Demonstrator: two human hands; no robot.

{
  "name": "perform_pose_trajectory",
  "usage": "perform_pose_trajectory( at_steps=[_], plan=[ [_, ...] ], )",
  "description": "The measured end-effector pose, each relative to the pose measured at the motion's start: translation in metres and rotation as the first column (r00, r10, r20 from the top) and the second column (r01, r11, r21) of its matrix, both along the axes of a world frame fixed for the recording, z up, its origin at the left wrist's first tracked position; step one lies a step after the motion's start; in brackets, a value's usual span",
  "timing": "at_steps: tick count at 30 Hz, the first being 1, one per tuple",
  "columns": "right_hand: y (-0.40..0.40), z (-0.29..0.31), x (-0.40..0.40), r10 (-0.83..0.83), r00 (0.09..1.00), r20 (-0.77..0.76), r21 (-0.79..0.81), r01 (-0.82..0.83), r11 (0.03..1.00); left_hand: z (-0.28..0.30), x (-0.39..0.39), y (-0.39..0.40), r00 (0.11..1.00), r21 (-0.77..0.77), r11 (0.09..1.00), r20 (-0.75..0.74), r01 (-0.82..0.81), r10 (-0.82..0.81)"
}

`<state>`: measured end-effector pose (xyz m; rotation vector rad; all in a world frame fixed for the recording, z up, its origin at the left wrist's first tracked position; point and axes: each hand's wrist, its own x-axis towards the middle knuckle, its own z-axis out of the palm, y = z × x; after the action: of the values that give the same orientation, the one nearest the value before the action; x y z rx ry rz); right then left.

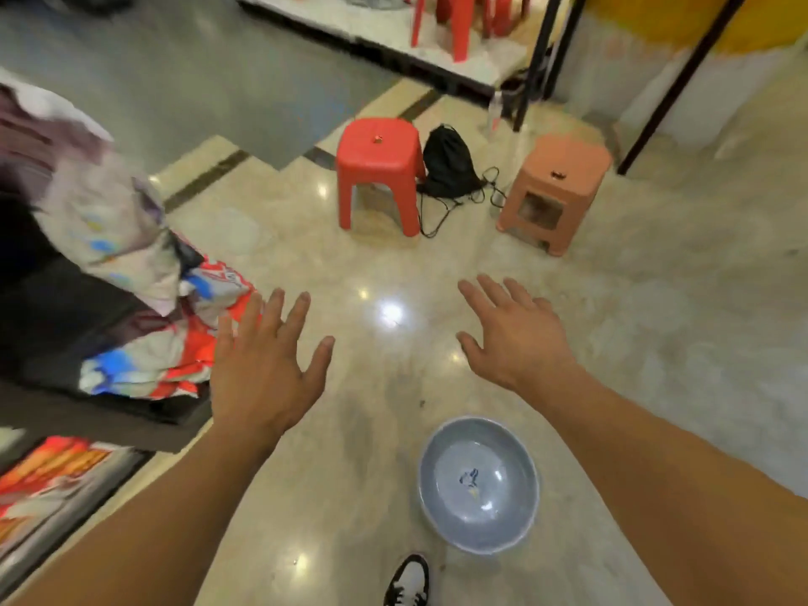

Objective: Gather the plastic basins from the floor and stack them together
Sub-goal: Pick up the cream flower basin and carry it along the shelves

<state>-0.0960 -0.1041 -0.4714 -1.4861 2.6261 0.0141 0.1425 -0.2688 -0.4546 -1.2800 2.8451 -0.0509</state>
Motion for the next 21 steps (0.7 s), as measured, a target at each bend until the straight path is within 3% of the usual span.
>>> perform_pose_trajectory(
  at_steps=[5,9,15,21],
  plan=[
    [-0.057,0.158,0.076,0.277,0.959,-0.063,-0.089,-0.282,0.955,0.157,0.109,0.009,0.978,-0.082,0.975,-0.066,-0.205,0.2],
    [-0.082,0.241,0.169,0.513,0.85,-0.118,-0.167,-0.526,0.834,0.242,0.21,0.049,0.915,-0.104,0.912,-0.128,-0.396,0.383],
    [-0.093,0.321,0.334,0.758,0.633,-0.159,-0.286,-0.764,0.578,0.317,0.352,0.153,0.777,-0.195,0.753,-0.209,-0.628,0.594],
    [-0.064,0.355,0.509,0.9,0.362,-0.244,-0.267,-0.917,0.297,0.344,0.488,0.26,0.584,-0.248,0.532,-0.246,-0.81,0.774]
  ],
)
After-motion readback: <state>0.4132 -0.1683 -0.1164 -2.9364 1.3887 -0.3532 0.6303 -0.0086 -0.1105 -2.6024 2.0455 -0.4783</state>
